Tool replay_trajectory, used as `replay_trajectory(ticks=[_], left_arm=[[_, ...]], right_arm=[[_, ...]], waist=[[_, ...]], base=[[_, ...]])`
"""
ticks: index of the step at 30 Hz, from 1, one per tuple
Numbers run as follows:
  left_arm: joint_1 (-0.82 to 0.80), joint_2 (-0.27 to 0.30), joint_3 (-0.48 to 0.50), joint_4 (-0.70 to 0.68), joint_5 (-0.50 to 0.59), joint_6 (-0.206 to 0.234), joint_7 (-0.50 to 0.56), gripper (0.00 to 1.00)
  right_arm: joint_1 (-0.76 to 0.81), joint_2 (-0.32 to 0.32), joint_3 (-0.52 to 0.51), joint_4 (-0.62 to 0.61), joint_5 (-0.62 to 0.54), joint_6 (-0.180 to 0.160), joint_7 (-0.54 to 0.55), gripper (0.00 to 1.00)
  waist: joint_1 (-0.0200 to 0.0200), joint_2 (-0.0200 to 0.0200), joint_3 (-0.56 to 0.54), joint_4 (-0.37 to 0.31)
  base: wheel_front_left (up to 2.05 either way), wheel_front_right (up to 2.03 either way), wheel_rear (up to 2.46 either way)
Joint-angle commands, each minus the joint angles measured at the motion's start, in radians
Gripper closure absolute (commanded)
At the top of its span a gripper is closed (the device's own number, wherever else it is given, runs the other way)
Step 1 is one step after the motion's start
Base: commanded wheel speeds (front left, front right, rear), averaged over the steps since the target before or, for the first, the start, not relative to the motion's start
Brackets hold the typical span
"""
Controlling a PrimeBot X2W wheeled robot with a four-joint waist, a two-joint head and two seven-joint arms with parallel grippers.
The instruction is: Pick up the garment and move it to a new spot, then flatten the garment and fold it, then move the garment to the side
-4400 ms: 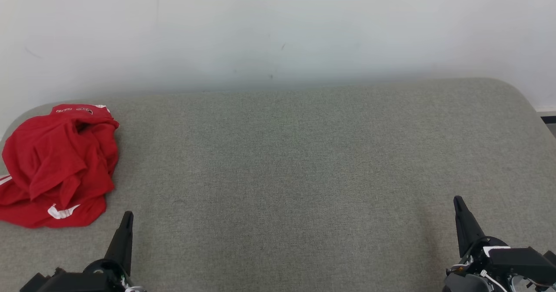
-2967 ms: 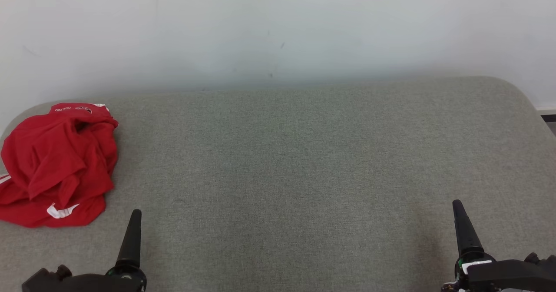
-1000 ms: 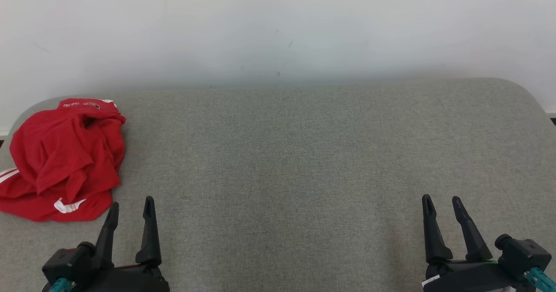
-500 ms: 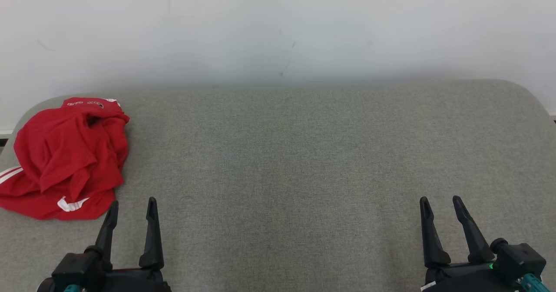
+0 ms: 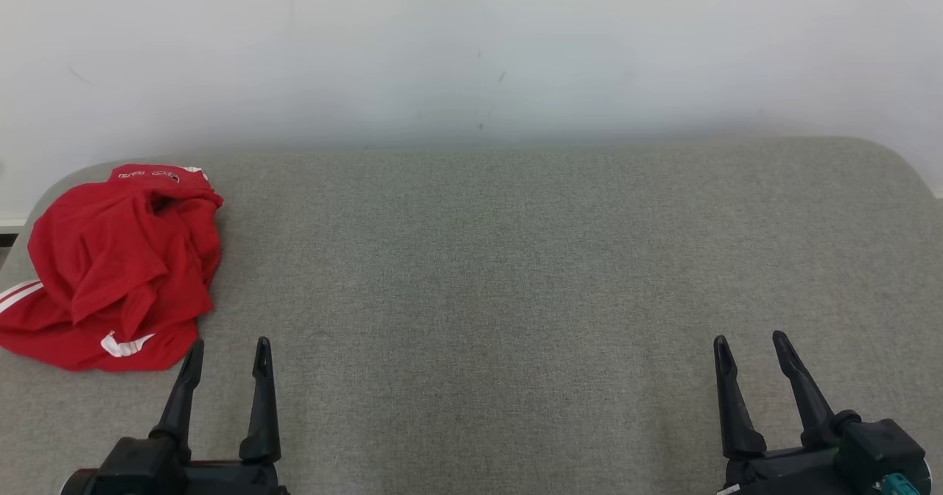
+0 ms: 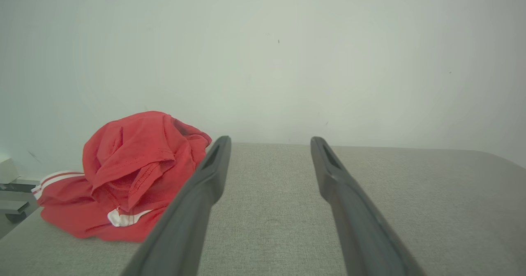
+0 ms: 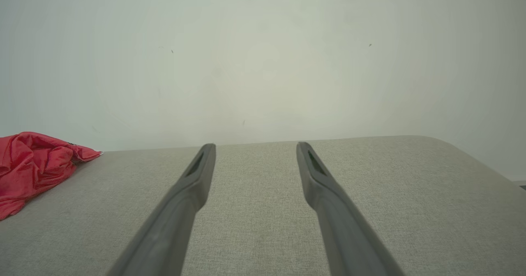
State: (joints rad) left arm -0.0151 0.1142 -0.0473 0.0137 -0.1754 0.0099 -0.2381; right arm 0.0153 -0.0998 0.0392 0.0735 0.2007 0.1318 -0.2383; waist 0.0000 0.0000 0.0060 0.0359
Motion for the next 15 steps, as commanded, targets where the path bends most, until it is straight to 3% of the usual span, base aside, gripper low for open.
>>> replay_trajectory(ticks=[1,15], left_arm=[[0.010,-0.003,0.003,-0.008,0.012,-0.001,-0.008,0.00],[0.030,-0.034,0.031,-0.006,0.024,-0.061,-0.027,0.00]], right_arm=[[0.004,-0.005,-0.002,-0.007,-0.012,-0.002,-0.008,0.00],[0.019,-0.006,0.007,0.000,0.046,-0.002,-0.028,0.00]], waist=[[0.0000,0.0000,0.000,0.000],[0.0000,0.0000,-0.005,0.005]], base=[[0.00,0.00,0.00],[0.00,0.00,0.00]])
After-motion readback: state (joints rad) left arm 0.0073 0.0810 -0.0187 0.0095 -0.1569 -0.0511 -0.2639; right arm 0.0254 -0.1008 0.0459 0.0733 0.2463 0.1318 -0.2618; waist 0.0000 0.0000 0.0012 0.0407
